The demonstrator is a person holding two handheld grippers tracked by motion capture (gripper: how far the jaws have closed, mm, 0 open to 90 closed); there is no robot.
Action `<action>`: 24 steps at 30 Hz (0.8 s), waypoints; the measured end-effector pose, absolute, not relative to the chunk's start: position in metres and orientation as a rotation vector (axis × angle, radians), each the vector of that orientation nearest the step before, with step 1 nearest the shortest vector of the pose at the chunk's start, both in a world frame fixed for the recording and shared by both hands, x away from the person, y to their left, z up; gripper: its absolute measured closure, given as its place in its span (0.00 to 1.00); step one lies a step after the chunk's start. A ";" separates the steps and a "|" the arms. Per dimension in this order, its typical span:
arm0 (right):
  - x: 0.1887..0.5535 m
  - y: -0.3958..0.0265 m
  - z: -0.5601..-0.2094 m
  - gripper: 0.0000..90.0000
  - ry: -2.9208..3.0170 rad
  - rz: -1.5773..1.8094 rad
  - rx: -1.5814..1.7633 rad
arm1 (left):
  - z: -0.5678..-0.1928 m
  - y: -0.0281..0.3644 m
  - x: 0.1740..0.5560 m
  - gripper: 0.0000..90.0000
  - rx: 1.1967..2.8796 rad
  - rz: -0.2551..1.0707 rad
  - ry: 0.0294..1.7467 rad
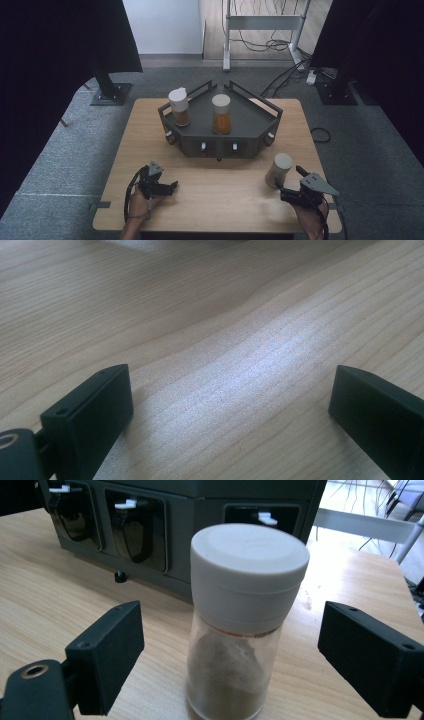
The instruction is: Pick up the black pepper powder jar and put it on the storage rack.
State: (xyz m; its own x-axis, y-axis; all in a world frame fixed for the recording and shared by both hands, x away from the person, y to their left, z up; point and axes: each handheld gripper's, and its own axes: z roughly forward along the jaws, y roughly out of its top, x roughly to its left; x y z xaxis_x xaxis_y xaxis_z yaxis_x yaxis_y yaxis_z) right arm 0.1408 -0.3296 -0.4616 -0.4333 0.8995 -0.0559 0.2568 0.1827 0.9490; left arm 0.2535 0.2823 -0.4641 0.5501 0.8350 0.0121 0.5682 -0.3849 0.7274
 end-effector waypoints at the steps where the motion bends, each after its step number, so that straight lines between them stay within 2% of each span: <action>1: 0.141 -0.330 -0.462 0.12 1.808 1.272 1.088 | -0.464 0.282 0.253 0.04 2.101 0.500 1.125; 24: 0.161 -0.319 -0.463 0.13 1.757 1.300 1.109 | -0.464 0.282 0.253 0.04 2.101 0.500 1.124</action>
State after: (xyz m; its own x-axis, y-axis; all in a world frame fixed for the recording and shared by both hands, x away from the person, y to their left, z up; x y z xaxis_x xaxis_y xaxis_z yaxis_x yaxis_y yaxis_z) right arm 0.1610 -0.3187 -0.4625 -0.4083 0.9123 -0.0319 0.2367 0.1396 0.9615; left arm 0.2535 0.2823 -0.4641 0.5503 0.8349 0.0122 0.5681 -0.3851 0.7273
